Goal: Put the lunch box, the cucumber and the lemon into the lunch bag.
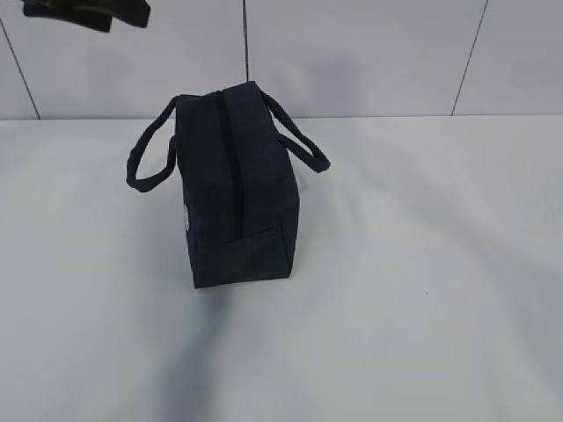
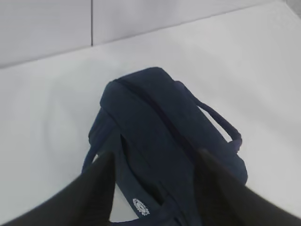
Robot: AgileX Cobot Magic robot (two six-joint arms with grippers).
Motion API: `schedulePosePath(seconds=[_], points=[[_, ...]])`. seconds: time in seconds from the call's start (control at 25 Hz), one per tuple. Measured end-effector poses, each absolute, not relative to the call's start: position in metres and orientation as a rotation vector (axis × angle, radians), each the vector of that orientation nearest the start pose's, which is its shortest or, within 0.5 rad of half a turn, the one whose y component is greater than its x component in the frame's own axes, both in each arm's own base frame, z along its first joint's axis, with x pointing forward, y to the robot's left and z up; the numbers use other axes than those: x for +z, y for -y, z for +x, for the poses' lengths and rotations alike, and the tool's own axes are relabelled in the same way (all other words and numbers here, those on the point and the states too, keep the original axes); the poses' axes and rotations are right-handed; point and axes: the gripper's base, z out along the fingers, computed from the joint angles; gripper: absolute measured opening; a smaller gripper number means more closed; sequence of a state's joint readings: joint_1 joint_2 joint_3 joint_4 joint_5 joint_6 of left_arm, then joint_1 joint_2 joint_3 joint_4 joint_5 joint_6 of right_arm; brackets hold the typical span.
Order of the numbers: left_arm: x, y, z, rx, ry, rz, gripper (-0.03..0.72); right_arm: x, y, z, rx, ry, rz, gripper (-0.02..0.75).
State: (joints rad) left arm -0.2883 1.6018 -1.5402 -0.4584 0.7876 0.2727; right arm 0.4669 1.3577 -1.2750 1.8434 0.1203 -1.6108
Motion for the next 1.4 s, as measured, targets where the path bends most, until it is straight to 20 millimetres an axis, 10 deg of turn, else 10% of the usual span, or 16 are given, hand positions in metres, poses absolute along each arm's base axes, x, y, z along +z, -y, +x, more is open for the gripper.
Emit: schedulePosePath(seconds=[0.32,0.6,0.96,1.4], points=[[0.436,0.114,0.29,-0.505,-2.088,0.454,0.391,0.483,-0.171,0.253,1.002,-1.469,-0.43,0.447],[0.464,0.103,0.247,-0.509,-2.043,0.497,0.389,0.529,-0.161,0.214,0.864,-1.671,-0.758,0.447],[0.489,0.088,0.166,-0.611,-1.991,0.561,0.371,0.529,-0.13,0.172,0.663,-1.882,-0.852,0.446],[0.449,0.044,0.043,-0.454,-1.908,0.593,0.371,0.477,-0.081,0.084,0.632,-1.951,-0.819,0.445]])
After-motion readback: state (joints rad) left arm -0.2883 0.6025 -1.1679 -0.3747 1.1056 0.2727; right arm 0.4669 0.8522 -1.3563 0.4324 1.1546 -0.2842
